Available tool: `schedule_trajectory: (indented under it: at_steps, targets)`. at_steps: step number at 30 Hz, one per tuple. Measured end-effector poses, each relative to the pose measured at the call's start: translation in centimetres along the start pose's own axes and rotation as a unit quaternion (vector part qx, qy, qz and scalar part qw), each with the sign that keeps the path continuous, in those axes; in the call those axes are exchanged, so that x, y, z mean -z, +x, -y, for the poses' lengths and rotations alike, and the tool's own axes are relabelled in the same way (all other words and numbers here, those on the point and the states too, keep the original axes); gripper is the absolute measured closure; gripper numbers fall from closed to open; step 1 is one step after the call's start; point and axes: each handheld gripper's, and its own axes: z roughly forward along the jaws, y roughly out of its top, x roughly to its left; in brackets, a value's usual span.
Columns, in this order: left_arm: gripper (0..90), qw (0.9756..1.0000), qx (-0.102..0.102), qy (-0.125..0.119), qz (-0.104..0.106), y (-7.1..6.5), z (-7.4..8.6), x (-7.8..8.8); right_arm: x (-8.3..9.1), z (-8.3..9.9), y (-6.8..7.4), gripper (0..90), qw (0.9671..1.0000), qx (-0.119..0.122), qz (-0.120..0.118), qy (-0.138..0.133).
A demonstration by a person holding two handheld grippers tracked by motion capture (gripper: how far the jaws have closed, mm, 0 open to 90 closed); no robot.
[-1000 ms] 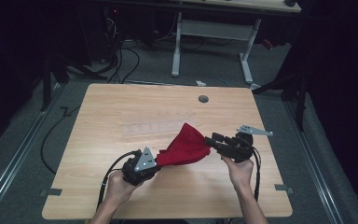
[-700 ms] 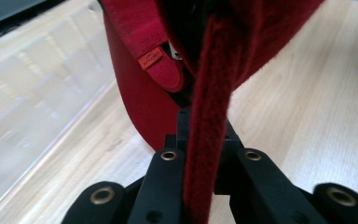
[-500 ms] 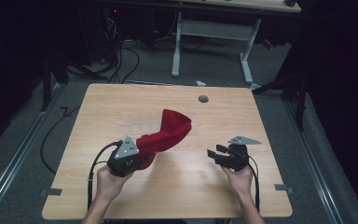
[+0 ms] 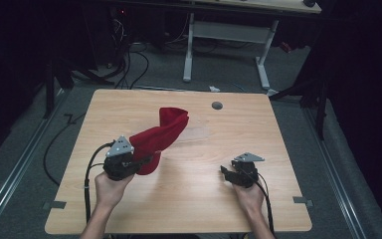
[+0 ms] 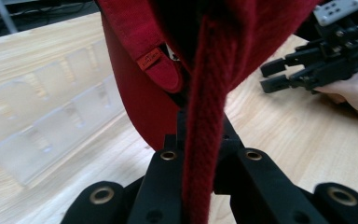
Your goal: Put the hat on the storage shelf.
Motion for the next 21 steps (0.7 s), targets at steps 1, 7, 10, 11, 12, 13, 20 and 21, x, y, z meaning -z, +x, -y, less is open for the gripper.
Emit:
schedule_trajectory:
  at_steps: [1, 7, 10, 11, 12, 13, 20, 21]
  targets:
    - [85.3, 1.0, 0.001, -0.001, -0.001, 0.1, -0.2, 0.0, 0.0, 0.0, 0.1, 45.6, 1.0, 0.005, 0.003, 0.0]
    - [85.3, 0.9991, 0.028, -0.031, -0.002, 0.9, -1.8, 0.6, -0.2, 0.1, 0.5, 41.7, 0.9997, 0.02, 0.013, 0.0]
    - [85.3, 0.9985, 0.033, -0.043, -0.004, 1.1, -2.6, 0.9, -0.2, 0.1, 0.5, 41.0, 0.9997, 0.021, 0.013, 0.0]
    - [85.3, 0.9983, 0.035, -0.047, -0.003, 1.2, -2.9, 1.0, -0.2, 0.1, 0.5, 40.9, 0.9997, 0.021, 0.013, 0.0]
    - [85.3, 0.9978, 0.039, -0.053, -0.002, 1.4, -3.3, 1.1, -0.2, 0.1, 0.5, 40.6, 0.9997, 0.02, 0.013, 0.0]
    - [85.3, 0.9976, 0.042, -0.056, -0.001, 1.5, -3.6, 1.1, -0.2, 0.1, 0.5, 40.2, 0.9997, 0.019, 0.013, 0.001]
    - [85.3, 0.9957, 0.045, -0.079, -0.015, 2.5, -5.3, 0.8, -0.2, 0.1, 0.6, 39.2, 0.9997, 0.02, 0.013, 0.001]
    - [85.3, 0.9956, 0.044, -0.081, -0.017, 2.6, -5.5, 0.7, -0.2, 0.1, 0.6, 39.1, 0.9997, 0.02, 0.013, 0.001]
